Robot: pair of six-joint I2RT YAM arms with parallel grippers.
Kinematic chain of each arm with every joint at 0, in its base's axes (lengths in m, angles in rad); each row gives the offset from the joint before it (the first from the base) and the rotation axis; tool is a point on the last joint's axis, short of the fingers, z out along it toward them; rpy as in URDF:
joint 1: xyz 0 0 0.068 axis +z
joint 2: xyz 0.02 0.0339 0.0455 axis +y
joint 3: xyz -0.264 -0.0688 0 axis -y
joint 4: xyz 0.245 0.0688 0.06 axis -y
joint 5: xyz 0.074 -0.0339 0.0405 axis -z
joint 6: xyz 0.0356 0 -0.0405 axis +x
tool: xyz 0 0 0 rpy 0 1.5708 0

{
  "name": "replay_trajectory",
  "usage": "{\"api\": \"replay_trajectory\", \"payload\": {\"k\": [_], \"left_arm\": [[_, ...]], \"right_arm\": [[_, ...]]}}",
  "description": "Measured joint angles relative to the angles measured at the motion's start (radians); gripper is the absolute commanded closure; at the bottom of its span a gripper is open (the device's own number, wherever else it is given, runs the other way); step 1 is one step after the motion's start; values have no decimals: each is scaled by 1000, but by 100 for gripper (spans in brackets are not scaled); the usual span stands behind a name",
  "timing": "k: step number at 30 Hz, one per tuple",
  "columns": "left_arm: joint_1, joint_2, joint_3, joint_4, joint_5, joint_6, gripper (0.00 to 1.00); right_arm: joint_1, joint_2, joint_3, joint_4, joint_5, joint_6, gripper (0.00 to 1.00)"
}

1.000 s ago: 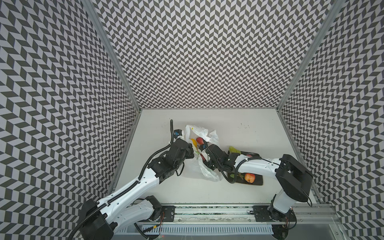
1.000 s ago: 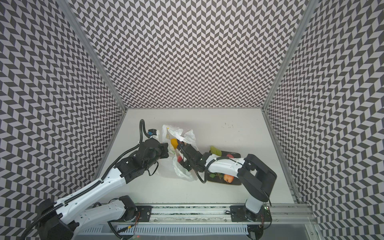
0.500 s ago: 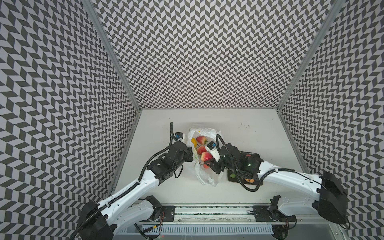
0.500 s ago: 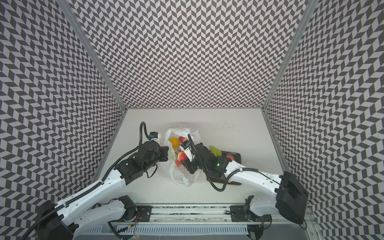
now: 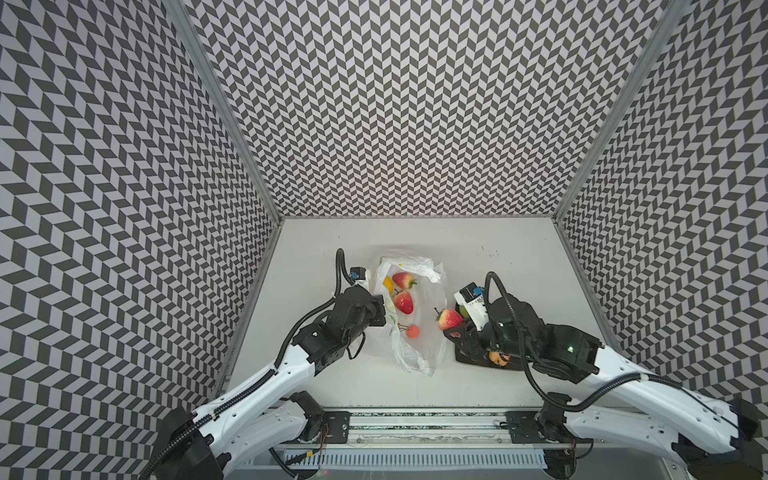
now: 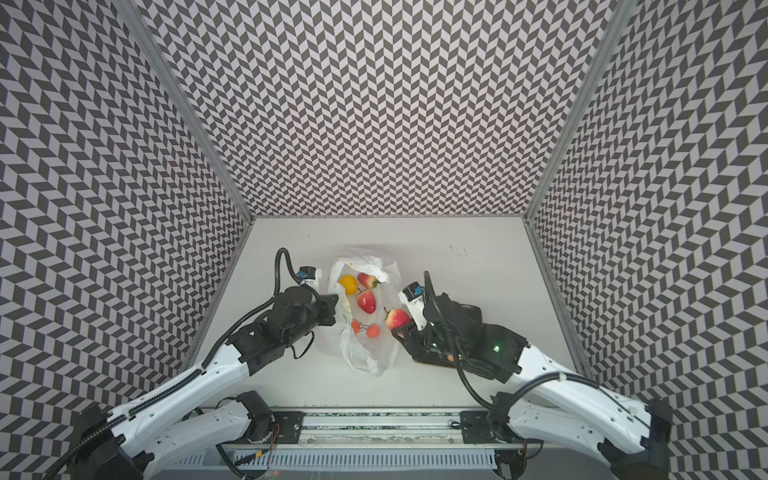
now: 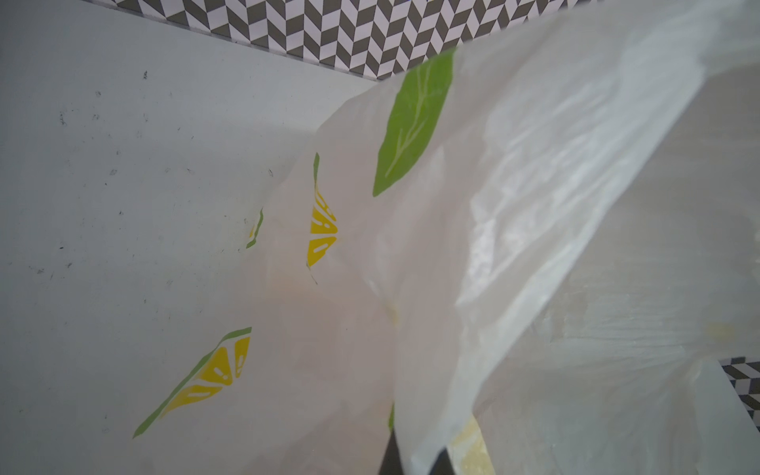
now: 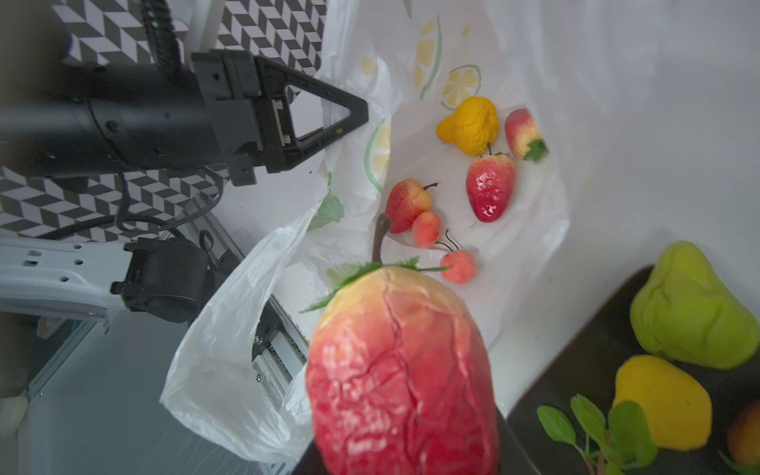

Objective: Take fruits out of the plastic bag
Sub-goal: Place the fruit on the plate.

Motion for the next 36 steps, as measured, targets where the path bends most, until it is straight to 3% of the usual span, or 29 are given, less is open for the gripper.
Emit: {"api": "replay_trajectory", "payload": {"k": [7,12,16,21,36], "left_arm": [[0,-24,-10,2,-1,-4,100],[0,-25,-19,0,0,-6,100],[0,-32,-21,0,0,-6,100],[0,-43,-24,0,3,-8,100],[0,-76,-50,1,8,-27,100]], "right_arm": [[-14,-95,-12,-200,164,278,70],[-146,-110,-86,-248,204,410,71],[-325,-95,-175,-204,179,439,71],[-475,-76,-254,-147,132,447,71],[-642,-88,-443,-25,80,494,69]]}}
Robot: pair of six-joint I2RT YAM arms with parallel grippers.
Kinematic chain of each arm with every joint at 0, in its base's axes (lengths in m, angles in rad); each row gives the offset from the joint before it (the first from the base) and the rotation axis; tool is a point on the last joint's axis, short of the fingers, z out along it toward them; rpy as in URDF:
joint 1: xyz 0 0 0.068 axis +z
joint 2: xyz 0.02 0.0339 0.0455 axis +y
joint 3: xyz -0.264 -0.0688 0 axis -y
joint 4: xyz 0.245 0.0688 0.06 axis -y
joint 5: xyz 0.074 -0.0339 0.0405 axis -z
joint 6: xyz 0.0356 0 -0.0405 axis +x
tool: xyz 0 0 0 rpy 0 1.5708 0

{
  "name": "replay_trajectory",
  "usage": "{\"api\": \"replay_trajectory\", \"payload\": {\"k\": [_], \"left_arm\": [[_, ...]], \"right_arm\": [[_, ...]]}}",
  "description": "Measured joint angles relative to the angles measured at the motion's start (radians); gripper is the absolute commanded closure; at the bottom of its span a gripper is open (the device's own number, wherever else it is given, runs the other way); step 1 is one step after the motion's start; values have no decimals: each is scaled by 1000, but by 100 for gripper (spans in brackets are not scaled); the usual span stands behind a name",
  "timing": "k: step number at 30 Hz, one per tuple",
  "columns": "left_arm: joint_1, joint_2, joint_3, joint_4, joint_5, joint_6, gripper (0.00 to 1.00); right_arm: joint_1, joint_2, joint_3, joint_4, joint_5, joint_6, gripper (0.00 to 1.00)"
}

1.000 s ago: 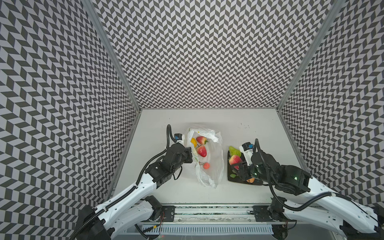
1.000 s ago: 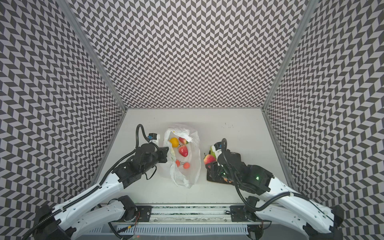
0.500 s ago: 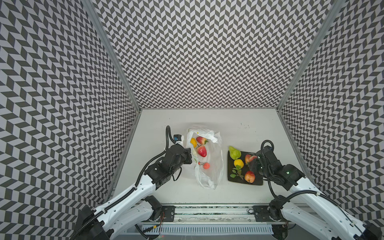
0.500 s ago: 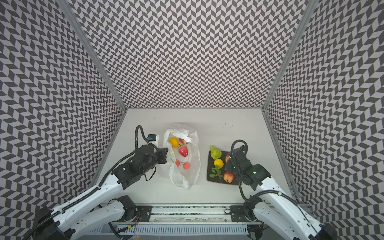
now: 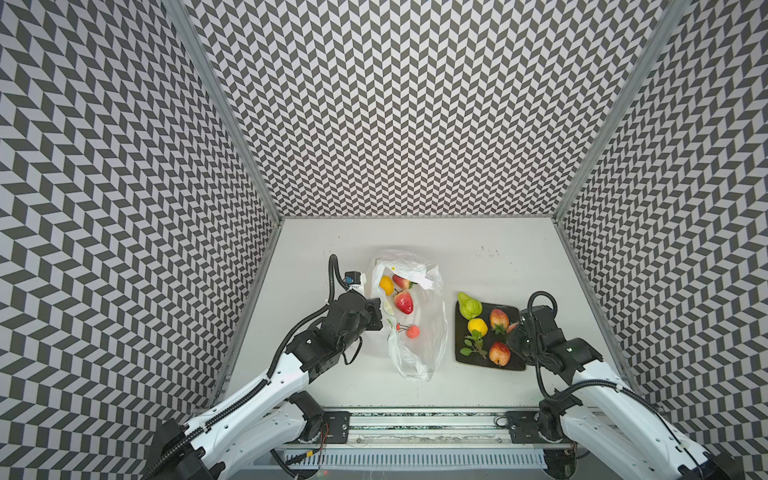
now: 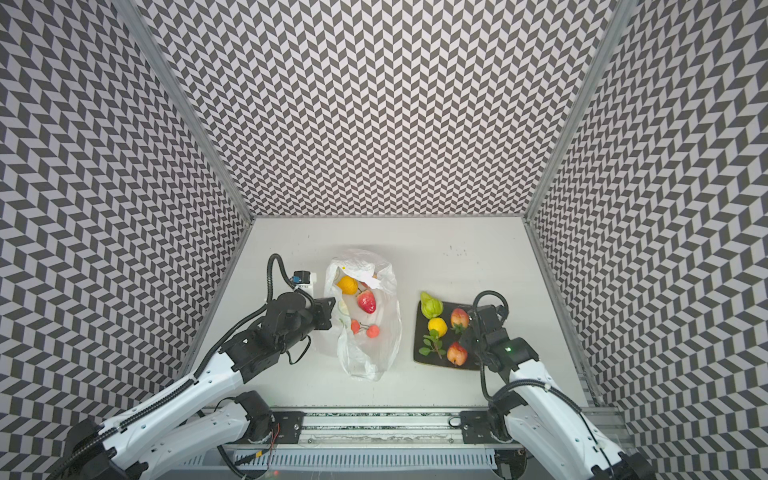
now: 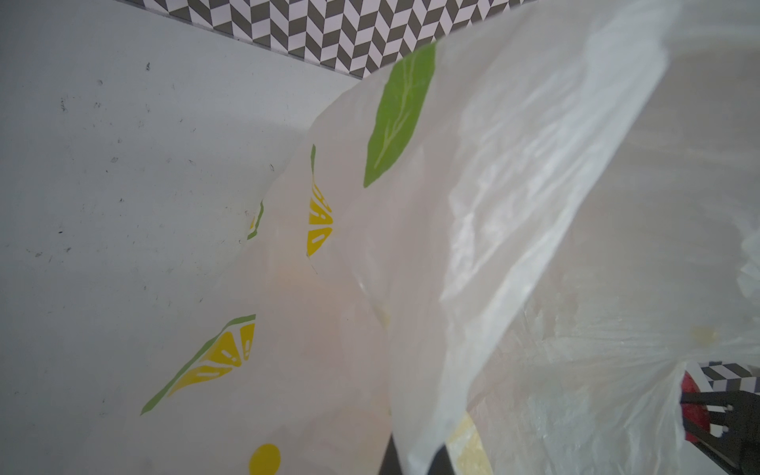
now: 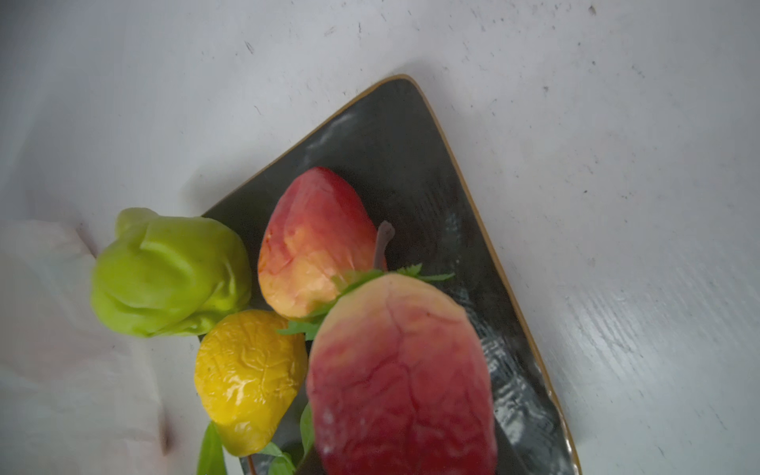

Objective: Take fruits out of the plastic bag
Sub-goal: Place the fruit on the plate.

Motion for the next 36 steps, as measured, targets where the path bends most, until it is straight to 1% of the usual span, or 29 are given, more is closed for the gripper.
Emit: {"api": "replay_trajectory", "payload": {"k": [7,9,16,20,24,29,32,36], "left_arm": [[0,0,0,0,0,0,100],[0,1,0,0,0,0,100],[0,9,0,0,0,0,100],[0,9,0,0,0,0,100],[0,9,0,0,0,0,100],[0,8,0,-2,0,0,100],[0,4,0,-10,0,0,100],[0,-2,0,-28,1,0,100]], "right_arm": [[-21,39,-23,60,-9,-16,66],[-21,52,-29,76,-14,-19,62],[-30,65,-35,86,-15,-29,41],[-32,57,-35,77,-12,-34,36],[-33,26,-22,39,-1,-34,32],[-34,-16,78,-40,33,-57,33],[-34,-31,174,-40,32,-130,37],[-33,-37,249,-3,-32,-262,42]]}}
